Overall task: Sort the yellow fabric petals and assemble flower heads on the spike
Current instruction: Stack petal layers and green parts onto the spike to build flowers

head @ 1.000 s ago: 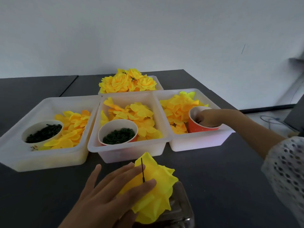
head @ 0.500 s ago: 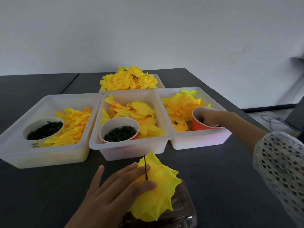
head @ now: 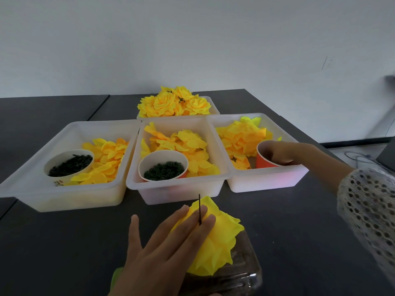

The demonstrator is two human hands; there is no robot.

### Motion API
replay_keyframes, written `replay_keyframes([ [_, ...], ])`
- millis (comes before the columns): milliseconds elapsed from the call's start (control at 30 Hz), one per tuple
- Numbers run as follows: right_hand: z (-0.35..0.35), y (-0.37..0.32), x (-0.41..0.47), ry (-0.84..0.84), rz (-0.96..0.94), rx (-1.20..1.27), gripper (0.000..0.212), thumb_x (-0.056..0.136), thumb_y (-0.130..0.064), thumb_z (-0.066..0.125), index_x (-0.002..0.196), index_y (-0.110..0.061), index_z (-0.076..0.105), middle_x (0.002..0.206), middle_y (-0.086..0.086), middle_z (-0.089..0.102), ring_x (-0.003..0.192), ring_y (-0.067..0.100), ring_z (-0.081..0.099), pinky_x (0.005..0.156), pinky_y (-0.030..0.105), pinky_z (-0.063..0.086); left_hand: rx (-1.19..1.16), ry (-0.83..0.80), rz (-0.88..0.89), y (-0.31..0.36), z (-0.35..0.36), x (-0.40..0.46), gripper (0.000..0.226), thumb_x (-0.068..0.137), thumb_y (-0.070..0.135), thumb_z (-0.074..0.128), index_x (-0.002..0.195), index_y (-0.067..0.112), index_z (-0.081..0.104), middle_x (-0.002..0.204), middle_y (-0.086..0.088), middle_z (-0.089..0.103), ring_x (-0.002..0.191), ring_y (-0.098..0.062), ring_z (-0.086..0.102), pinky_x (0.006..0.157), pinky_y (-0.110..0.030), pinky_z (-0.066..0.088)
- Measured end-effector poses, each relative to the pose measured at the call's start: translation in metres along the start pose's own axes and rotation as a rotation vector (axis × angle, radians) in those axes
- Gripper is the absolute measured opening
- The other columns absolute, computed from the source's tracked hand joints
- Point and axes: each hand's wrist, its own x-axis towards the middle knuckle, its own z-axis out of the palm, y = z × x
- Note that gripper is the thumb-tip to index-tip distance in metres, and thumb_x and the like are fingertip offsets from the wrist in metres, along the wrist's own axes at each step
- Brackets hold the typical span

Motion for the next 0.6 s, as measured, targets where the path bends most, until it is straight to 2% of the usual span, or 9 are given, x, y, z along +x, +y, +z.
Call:
replay_keyframes([
  [100, -0.002, -0.001, 0.000, 0.091, -0.034, -0.005, 0.030, 0.086, 0.000, 0.048, 0.086, -0.030, 0.054, 0.092, 0.003, 0.059, 0.089, 0.026, 0.057, 0.073, 0.036, 0.049, -0.005, -0.088, -0.042, 0.003, 0.002, -0.002, 0.069, 0.095, 0.065, 0.003, 0.129, 0.035, 0.056, 0.129, 0.010, 0.062, 0.112, -0.020, 0.063, 0.068, -0.070, 0.044],
  [200, -0.007, -0.001, 0.002, 0.175, -0.017, -0.070, 0.017, 0.090, -0.014, 0.043, 0.077, -0.015, 0.054, 0.085, 0.008, 0.058, 0.084, 0.029, 0.056, 0.069, 0.031, 0.042, 0.019, -0.100, -0.057, 0.004, 0.003, -0.002, 0.073, 0.087, 0.077, 0.009, 0.132, 0.030, 0.042, 0.133, 0.011, 0.058, 0.116, -0.020, 0.060, 0.071, -0.069, 0.043],
  [267, -0.011, 0.000, 0.002, 0.240, -0.028, -0.105, 0.030, 0.093, -0.028, 0.040, 0.066, -0.016, 0.048, 0.081, 0.007, 0.055, 0.081, 0.027, 0.052, 0.069, 0.032, 0.040, 0.029, -0.074, -0.055, 0.004, 0.005, -0.003, 0.075, 0.081, 0.080, 0.018, 0.132, 0.030, 0.041, 0.134, 0.011, 0.057, 0.118, -0.020, 0.059, 0.072, -0.070, 0.042],
  [333, -0.014, 0.000, -0.002, 0.333, -0.034, -0.156, 0.034, 0.092, -0.039, 0.042, 0.063, -0.022, 0.042, 0.074, 0.002, 0.052, 0.076, 0.025, 0.051, 0.064, 0.033, 0.040, 0.023, -0.033, -0.050, 0.005, 0.007, -0.005, 0.076, 0.079, 0.080, 0.023, 0.133, 0.030, 0.041, 0.136, 0.011, 0.056, 0.120, -0.020, 0.058, 0.075, -0.071, 0.040],
  [367, -0.014, 0.000, -0.004, 0.386, -0.037, -0.188, 0.031, 0.089, -0.038, 0.046, 0.063, -0.023, 0.040, 0.071, 0.001, 0.049, 0.072, 0.025, 0.051, 0.059, 0.031, 0.038, 0.020, -0.013, -0.049, 0.006, 0.008, -0.006, 0.076, 0.079, 0.079, 0.024, 0.134, 0.030, 0.041, 0.137, 0.011, 0.055, 0.121, -0.020, 0.057, 0.076, -0.071, 0.038],
  [467, -0.013, 0.001, -0.009, 0.514, -0.031, -0.240, 0.026, 0.079, -0.015, 0.056, 0.066, -0.020, 0.034, 0.068, 0.004, 0.046, 0.061, 0.024, 0.047, 0.052, 0.027, 0.030, 0.015, 0.009, -0.061, 0.008, 0.011, -0.008, 0.073, 0.084, 0.077, 0.022, 0.136, 0.029, 0.041, 0.140, 0.011, 0.052, 0.124, -0.021, 0.055, 0.079, -0.071, 0.036],
  [533, -0.011, 0.004, -0.011, 0.522, -0.048, -0.224, 0.022, 0.078, -0.006, 0.053, 0.072, -0.018, 0.036, 0.067, 0.006, 0.044, 0.059, 0.026, 0.045, 0.051, 0.027, 0.028, 0.011, 0.004, -0.068, 0.008, 0.012, -0.009, 0.071, 0.088, 0.075, 0.015, 0.137, 0.029, 0.041, 0.141, 0.011, 0.051, 0.125, -0.021, 0.054, 0.080, -0.070, 0.036],
  [600, -0.007, 0.007, -0.011, 0.501, -0.084, -0.172, 0.019, 0.081, -0.006, 0.055, 0.079, -0.016, 0.039, 0.065, 0.004, 0.044, 0.057, 0.024, 0.043, 0.050, 0.027, 0.028, -0.010, 0.009, -0.079, 0.009, 0.013, -0.011, 0.071, 0.090, 0.073, 0.012, 0.138, 0.030, 0.040, 0.143, 0.012, 0.049, 0.127, -0.021, 0.052, 0.081, -0.071, 0.035],
])
